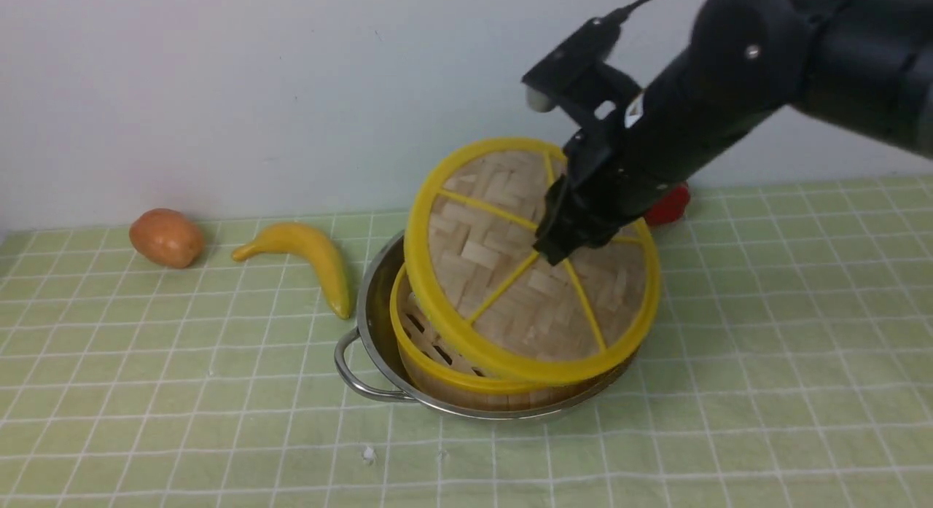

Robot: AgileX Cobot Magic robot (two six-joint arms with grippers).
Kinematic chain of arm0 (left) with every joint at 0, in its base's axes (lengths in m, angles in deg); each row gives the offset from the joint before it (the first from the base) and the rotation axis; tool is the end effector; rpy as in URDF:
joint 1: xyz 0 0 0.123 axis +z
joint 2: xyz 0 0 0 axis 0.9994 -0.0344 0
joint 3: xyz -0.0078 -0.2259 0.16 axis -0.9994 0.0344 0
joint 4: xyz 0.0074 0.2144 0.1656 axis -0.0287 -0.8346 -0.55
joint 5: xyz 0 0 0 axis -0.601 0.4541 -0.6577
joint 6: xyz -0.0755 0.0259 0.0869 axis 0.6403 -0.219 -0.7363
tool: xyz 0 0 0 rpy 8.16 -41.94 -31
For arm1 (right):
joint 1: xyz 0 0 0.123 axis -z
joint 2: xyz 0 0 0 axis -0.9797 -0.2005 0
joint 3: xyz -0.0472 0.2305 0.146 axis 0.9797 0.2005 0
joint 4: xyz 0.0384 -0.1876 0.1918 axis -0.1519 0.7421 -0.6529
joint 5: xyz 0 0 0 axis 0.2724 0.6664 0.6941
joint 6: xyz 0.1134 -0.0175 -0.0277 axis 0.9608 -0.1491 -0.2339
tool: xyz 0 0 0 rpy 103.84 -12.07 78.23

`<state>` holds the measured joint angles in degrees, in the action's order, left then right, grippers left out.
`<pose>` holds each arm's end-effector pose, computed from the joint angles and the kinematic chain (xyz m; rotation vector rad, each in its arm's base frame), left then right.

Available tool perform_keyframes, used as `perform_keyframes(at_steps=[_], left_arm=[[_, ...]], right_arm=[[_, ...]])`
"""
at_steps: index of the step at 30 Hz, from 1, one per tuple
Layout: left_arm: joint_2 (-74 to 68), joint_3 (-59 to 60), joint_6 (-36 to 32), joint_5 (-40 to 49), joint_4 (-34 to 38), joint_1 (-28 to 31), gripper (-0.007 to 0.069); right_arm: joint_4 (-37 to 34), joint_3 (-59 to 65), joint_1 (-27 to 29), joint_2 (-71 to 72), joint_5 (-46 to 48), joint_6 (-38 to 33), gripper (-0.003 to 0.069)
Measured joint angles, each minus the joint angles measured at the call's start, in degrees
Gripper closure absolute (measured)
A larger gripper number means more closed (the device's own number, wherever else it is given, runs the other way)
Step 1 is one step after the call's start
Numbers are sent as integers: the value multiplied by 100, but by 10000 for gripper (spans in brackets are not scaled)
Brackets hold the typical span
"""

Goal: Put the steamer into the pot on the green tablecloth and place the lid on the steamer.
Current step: 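Place the bamboo steamer lid onto the steamer basket in the pot with the right gripper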

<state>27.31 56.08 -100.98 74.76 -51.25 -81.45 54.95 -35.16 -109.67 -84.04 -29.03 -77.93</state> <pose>0.1069 0.0118 0.1730 0.1367 1.8330 0.2603 0.3703 0.2470 0.2506 -1.0875 2.4447 0.3118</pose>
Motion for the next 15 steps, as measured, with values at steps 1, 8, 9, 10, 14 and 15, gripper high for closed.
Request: perform_keyframes(at_steps=[1, 8, 9, 10, 14, 15], left_arm=[[0, 0, 0, 0, 0, 0, 382], [0, 0, 0, 0, 0, 0, 382], [0, 0, 0, 0, 0, 0, 382], [0, 0, 0, 0, 0, 0, 382], [0, 0, 0, 0, 0, 0, 382], [0, 0, 0, 0, 0, 0, 382]], right_arm=[[5, -122, -12, -128, 0, -11, 512], [60, -657, -71, -764, 60, -34, 512], [74, -657, -71, -807, 47, -34, 512], [86, -670, -71, -835, 37, -35, 512], [85, -701, -71, -893, -65, -84, 512], [79, -701, -71, -901, -92, -135, 512]])
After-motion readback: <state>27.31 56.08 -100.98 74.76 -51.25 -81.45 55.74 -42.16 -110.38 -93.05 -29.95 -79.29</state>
